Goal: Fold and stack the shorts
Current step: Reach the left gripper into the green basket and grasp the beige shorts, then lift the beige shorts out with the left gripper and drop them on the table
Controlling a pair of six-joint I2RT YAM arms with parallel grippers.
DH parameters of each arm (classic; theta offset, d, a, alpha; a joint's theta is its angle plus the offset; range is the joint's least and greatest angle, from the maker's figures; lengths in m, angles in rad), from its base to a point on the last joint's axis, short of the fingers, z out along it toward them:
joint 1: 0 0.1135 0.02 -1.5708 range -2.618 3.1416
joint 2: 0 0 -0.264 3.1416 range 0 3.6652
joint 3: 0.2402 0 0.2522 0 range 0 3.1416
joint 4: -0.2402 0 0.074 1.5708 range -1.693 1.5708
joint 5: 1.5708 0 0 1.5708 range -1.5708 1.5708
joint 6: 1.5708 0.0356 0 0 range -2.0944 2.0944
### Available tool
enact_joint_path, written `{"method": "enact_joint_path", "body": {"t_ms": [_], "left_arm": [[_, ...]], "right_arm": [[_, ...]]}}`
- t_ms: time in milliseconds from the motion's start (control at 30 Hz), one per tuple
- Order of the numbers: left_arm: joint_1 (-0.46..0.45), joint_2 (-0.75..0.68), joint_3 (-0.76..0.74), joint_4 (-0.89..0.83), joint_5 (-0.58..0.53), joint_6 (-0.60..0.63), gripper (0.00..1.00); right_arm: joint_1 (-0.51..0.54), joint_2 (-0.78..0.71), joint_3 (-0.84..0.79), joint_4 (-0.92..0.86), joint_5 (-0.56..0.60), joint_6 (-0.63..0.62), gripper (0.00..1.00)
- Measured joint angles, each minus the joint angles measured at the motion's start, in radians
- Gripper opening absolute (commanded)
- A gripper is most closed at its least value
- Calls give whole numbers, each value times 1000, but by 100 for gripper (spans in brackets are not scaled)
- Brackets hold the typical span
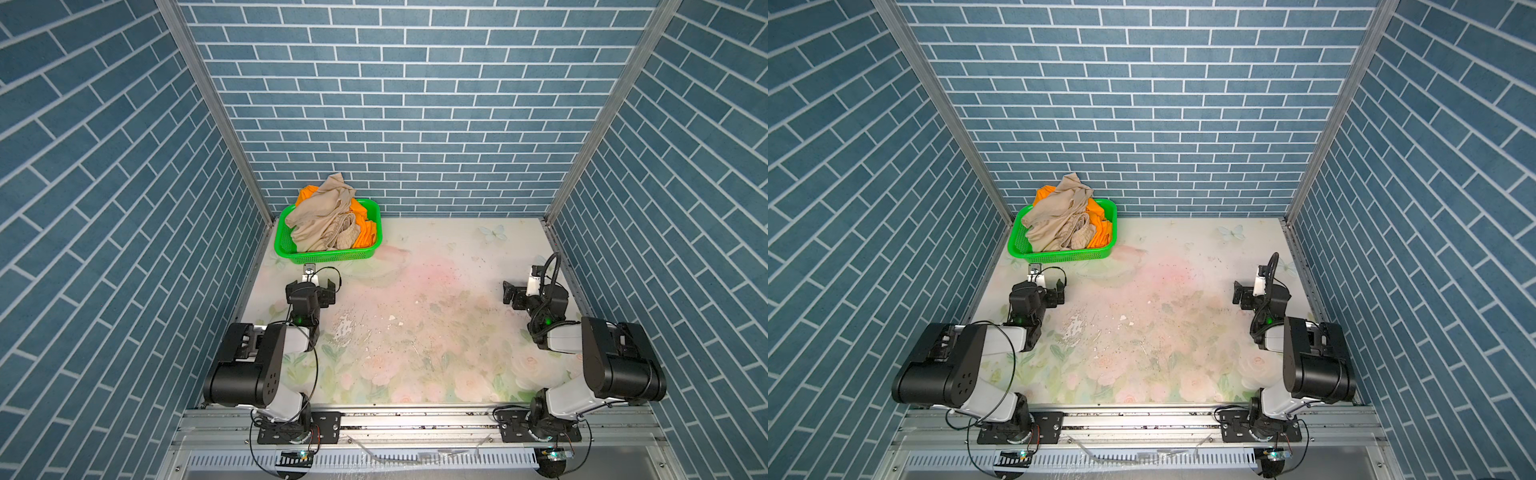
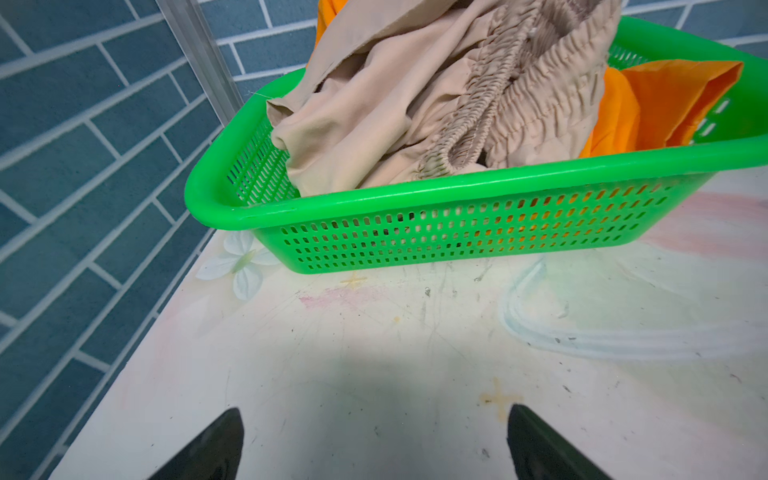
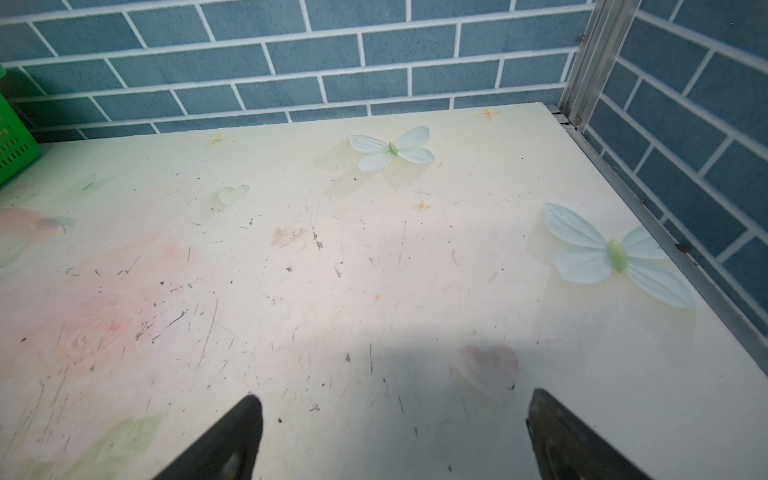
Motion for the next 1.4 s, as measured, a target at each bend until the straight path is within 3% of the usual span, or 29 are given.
{"method": "enact_joint_path", "body": {"t_ms": [200,300,400,733,967,1200,1267,1300,1367,1400], "left_arm": [[0,-235,223,-408,-40,-75,100],[-2,-317,380,-555,-12,-126,100],[-8,-304,543,-682,26,-148,100],[-16,134,1048,-964,161,-48,100],[-18,460,1342,-1067,236,26,100],[-18,695,1541,-1135,235,54,98],[-18,737,1582,-1154,227,68,84],[-18,748,1595,-1159,227,79,68],[-16,774,1645,-1181,229,85,21],[-15,785,1670,-1193,232,87,6]], "right_arm": [[2,-46,-1,-37,10,0,96],[2,-135,47,-182,11,0,94],[3,-223,169,-335,-7,8,94],[27,-247,539,-681,-208,36,91],[89,-233,569,-819,-276,34,91],[148,-232,576,-897,-288,33,91],[158,-232,576,-904,-288,33,84],[161,-232,576,-903,-287,37,81],[163,-231,576,-899,-283,40,79],[163,-228,576,-896,-283,43,77]]}}
